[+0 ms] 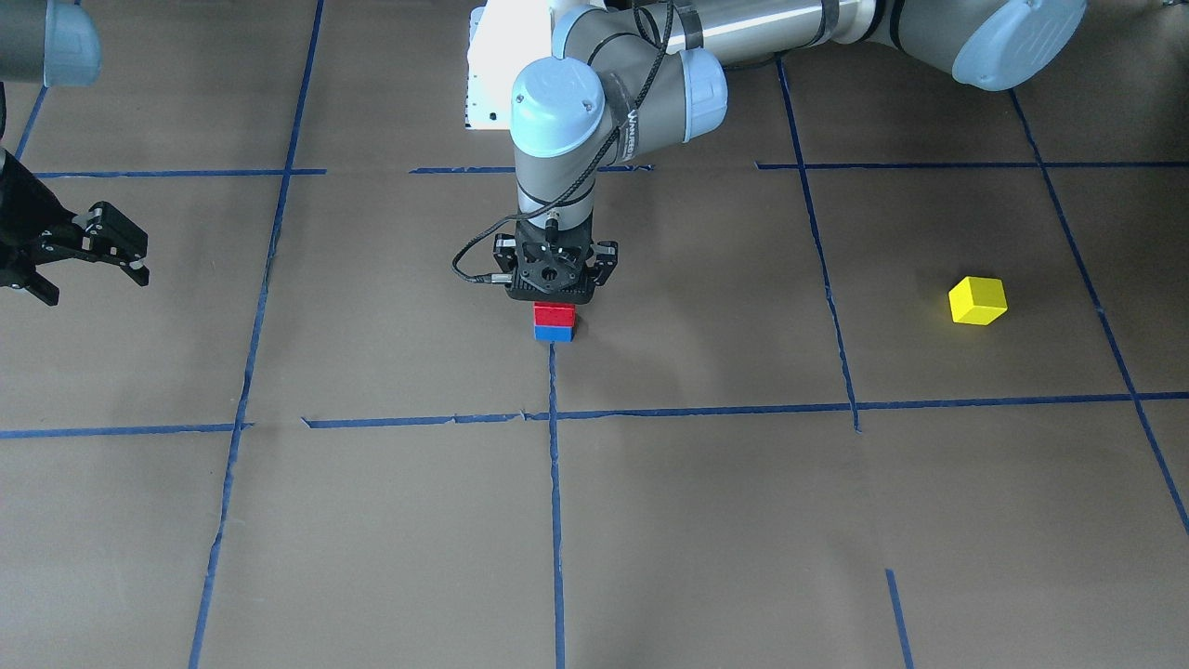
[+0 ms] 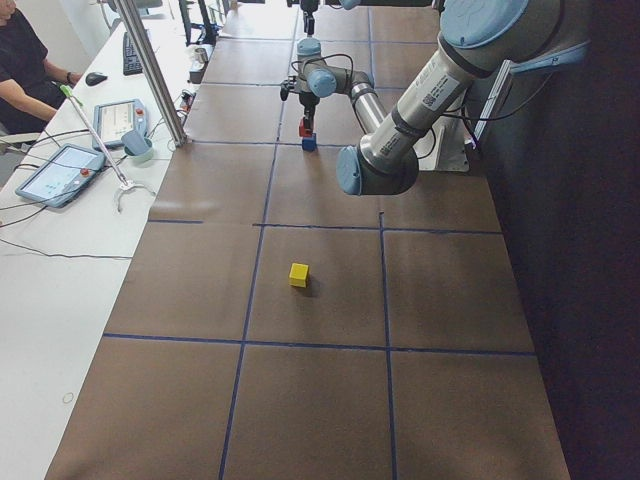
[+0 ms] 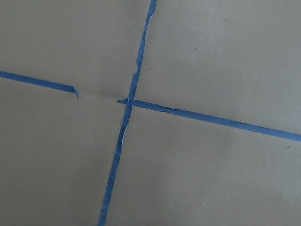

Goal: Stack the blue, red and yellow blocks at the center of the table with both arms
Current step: 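Carry the red cube over the blue cube and lower it on top, then open the left gripper and move it back toward the yellow cube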

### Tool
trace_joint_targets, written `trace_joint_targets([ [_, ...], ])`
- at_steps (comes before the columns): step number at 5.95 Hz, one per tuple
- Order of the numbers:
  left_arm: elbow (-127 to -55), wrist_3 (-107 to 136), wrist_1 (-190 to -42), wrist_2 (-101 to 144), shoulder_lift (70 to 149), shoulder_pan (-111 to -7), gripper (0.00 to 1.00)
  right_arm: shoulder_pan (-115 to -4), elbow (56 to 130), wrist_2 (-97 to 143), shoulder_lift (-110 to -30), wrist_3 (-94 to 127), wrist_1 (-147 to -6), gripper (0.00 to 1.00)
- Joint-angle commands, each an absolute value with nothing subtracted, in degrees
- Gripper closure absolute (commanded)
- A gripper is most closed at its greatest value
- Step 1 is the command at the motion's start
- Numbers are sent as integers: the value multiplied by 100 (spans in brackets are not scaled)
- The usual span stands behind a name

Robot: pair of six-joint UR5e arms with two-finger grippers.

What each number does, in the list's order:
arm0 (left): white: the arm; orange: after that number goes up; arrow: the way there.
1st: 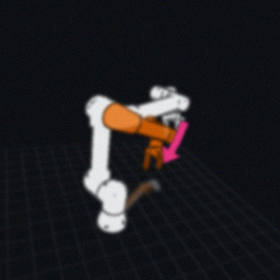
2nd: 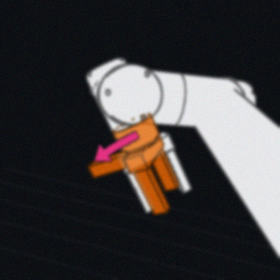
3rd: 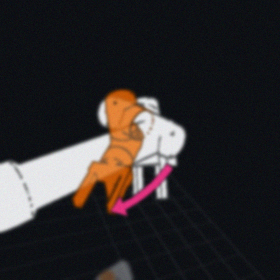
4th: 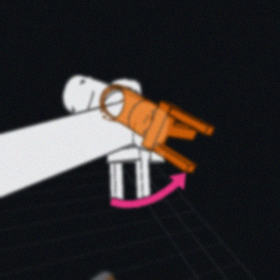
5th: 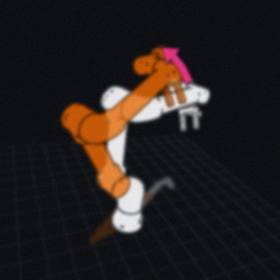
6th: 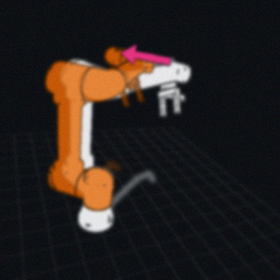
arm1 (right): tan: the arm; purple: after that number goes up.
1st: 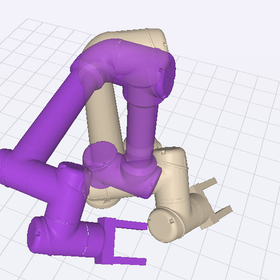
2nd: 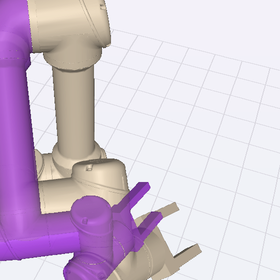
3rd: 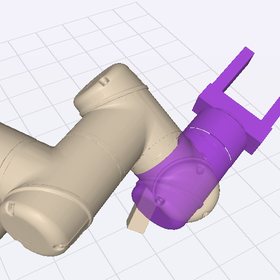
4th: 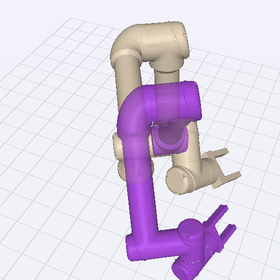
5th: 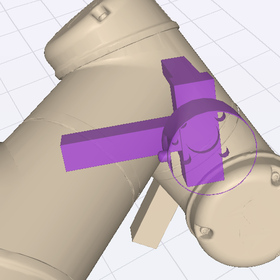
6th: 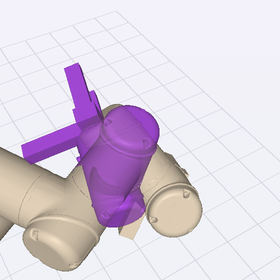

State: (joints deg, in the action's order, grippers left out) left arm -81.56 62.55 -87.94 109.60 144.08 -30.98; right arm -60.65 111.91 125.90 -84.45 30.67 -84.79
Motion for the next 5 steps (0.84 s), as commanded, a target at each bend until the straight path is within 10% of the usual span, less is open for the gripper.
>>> trace_joint_targets([
  [1, -8139, 6249, -8833, 10707, 14396, -2998, 9, -6064, 11197, 12595, -8438, 3067, -8481, 0],
  [5, -10108, 5595, -8728, 11446, 13086, -3984, 0, -6056, 11180, 12586, -8411, 3094, -8481, 0],
])
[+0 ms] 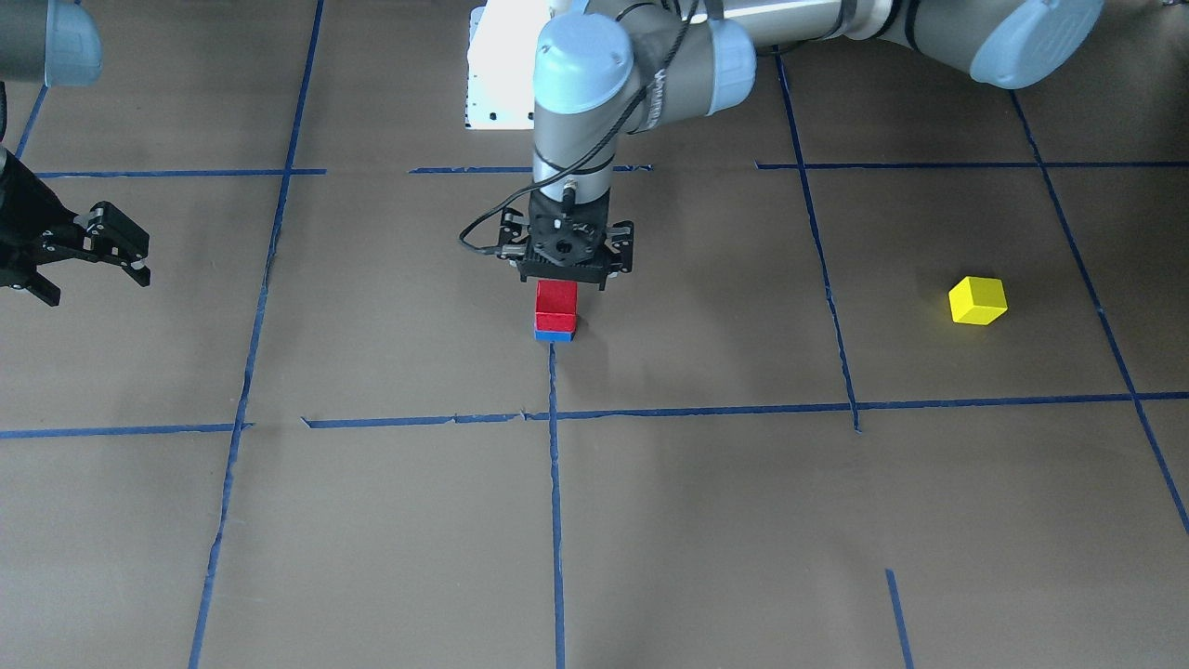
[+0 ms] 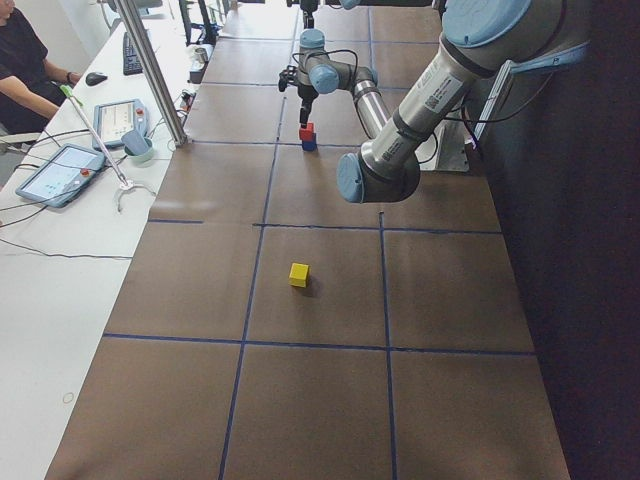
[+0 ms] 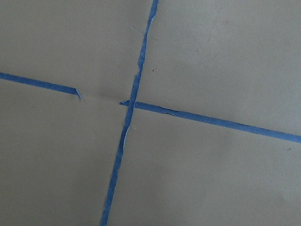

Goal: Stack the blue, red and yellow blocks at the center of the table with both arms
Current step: 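Open the left gripper and move it back toward the yellow cube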

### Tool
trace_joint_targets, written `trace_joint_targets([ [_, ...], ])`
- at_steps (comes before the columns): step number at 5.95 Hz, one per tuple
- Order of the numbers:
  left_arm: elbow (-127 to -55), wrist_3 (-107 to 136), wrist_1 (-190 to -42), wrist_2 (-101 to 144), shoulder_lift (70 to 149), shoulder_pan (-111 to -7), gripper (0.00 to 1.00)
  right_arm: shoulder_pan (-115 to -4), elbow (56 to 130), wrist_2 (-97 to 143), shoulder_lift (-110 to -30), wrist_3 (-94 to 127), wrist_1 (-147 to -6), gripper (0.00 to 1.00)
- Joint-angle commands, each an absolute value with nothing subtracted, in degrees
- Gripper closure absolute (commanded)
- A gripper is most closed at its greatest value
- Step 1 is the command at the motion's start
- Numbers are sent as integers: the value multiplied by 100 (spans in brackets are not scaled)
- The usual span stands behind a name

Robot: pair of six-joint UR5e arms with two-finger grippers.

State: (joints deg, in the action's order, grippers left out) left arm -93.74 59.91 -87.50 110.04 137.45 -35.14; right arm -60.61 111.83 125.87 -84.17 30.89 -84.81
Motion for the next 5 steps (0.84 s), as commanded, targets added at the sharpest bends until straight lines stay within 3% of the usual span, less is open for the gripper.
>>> trace_joint_targets([
  [1, -10804, 4781, -8719, 11887, 12191, -4564, 0, -6064, 11188, 12586, -8411, 3094, -8473, 0],
  [3, -11189, 2359, -8833, 12565, 10308, -5759, 0, -6064, 11188, 12586, -8420, 3085, -8473, 0],
  [4, -10919, 1729, -8833, 12786, 9744, -6270, 0, -6056, 11188, 12577, -8411, 3102, -8473, 0],
  [5, -10385, 1731, -8868, 13093, 9677, -6406, 0, -6064, 11188, 12577, -8429, 3129, -8473, 0],
])
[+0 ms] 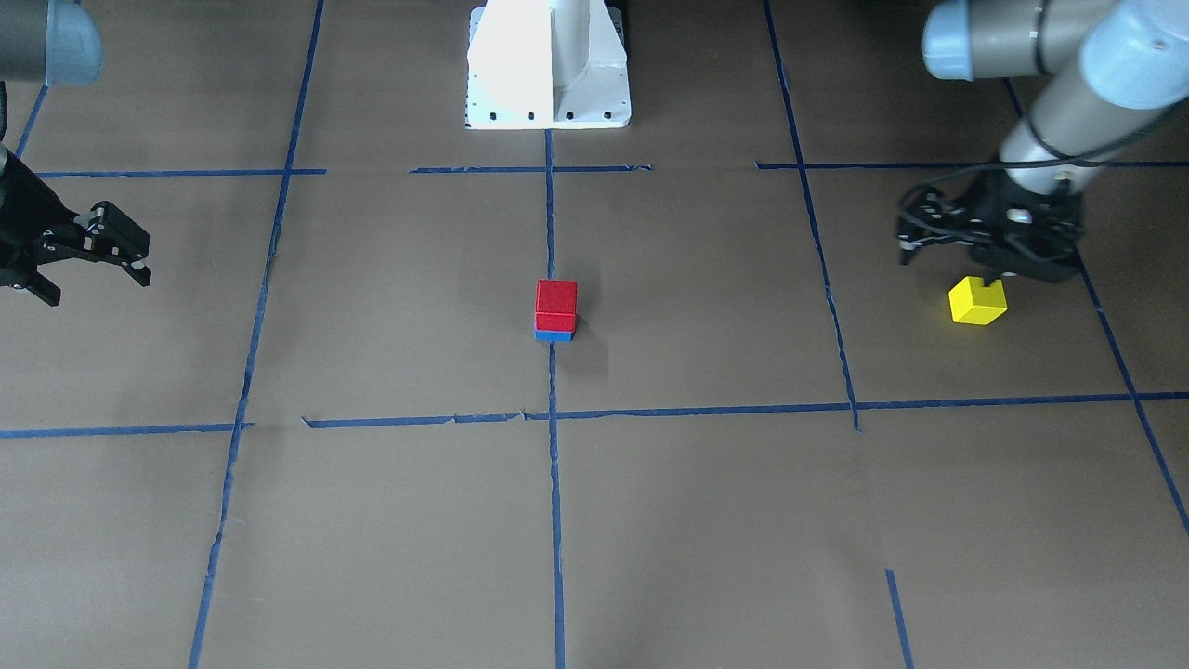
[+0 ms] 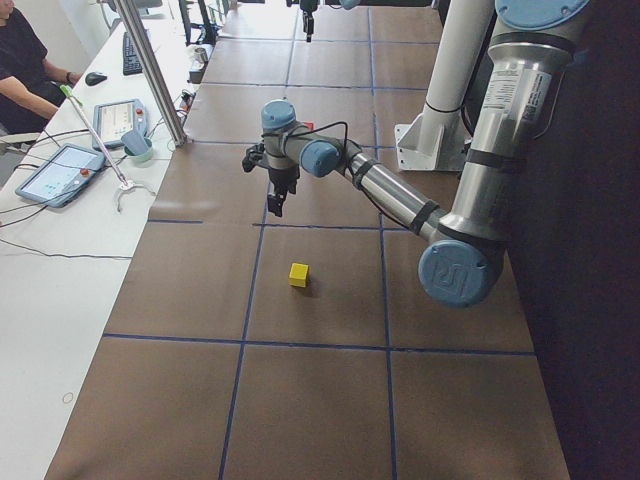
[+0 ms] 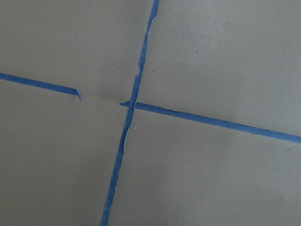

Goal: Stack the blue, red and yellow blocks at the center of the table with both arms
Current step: 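Open the left gripper and move it back toward the yellow cube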

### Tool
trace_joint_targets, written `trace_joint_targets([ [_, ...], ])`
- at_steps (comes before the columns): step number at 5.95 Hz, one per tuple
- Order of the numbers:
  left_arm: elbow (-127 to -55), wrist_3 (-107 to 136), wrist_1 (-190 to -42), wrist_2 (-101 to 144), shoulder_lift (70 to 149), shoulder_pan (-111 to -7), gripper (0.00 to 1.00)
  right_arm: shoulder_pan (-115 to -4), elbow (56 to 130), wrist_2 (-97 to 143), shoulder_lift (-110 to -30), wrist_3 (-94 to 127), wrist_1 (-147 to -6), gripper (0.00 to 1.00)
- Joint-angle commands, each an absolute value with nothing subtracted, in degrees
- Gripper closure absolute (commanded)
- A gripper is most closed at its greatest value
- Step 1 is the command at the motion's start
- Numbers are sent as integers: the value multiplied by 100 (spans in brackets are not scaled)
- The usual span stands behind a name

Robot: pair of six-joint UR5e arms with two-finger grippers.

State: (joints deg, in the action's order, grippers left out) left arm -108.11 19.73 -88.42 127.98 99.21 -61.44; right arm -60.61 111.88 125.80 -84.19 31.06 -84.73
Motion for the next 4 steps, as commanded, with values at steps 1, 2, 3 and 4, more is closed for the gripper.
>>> trace_joint_targets([
  [1, -10058, 1897, -8886, 13104, 9703, -6381, 0, -6064, 11197, 12577, -8420, 3138, -8473, 0],
  [2, -9715, 2377, -9382, 13104, 9712, -6355, 0, -6056, 11171, 12568, -8420, 3146, -8473, 0],
  [3, -9303, 3034, -10239, 13113, 9712, -6346, 0, -6056, 11171, 12568, -8420, 3146, -8473, 0],
  [4, -8907, 3067, -10796, 13096, 9703, -6328, 0, -6056, 11171, 12568, -8411, 3138, -8473, 0],
])
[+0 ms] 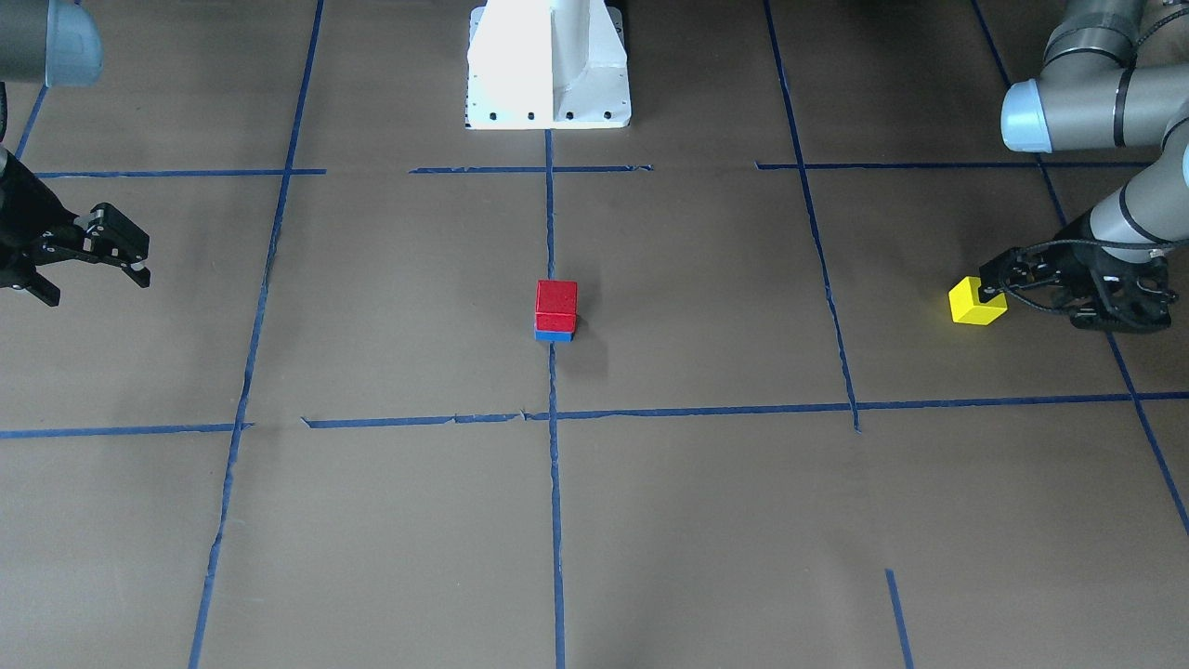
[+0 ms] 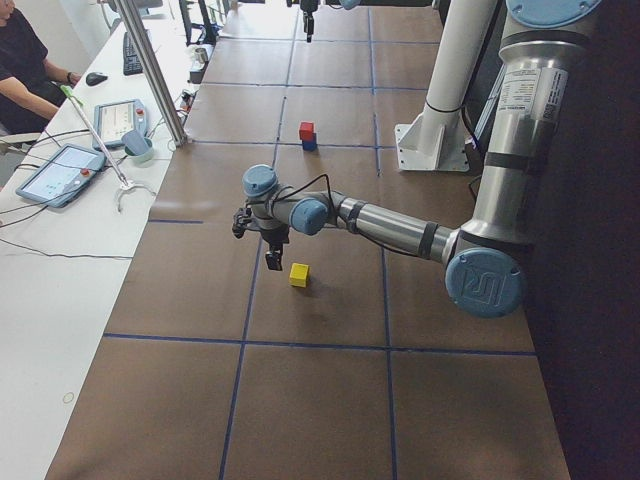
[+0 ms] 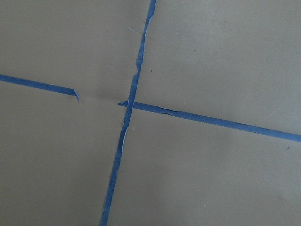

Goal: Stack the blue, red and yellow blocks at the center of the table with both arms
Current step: 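Grasp the yellow cube with the left gripper and lift it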

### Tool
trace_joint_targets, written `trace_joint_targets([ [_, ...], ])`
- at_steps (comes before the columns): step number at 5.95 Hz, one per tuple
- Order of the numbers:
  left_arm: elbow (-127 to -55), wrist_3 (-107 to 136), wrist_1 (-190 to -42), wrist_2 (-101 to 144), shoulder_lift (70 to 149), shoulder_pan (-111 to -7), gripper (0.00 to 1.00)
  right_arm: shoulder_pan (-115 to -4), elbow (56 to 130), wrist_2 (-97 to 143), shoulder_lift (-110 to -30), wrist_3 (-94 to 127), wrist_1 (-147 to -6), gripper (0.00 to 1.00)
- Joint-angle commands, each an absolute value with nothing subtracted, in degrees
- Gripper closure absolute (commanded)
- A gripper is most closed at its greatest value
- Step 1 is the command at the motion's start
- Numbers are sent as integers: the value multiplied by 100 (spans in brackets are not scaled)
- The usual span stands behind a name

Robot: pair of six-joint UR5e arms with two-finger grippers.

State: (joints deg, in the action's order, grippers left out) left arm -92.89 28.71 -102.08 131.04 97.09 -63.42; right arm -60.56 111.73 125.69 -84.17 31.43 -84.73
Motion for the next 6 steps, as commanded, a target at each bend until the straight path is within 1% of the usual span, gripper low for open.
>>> trace_joint_targets([
  [1, -8773, 3076, -10924, 13087, 9677, -6259, 0, -6056, 11188, 12577, -8420, 3146, -8473, 0],
  [3, -8842, 3085, -11029, 13113, 9659, -6083, 0, -6056, 11197, 12577, -8420, 3146, -8473, 0],
  [5, -8816, 3076, -11179, 13061, 9405, -5723, 0, -6056, 11224, 12595, -8420, 3146, -8473, 0],
  [6, -8781, 3085, -11171, 13052, 9404, -5617, 0, -6056, 11241, 12586, -8429, 3146, -8473, 0],
])
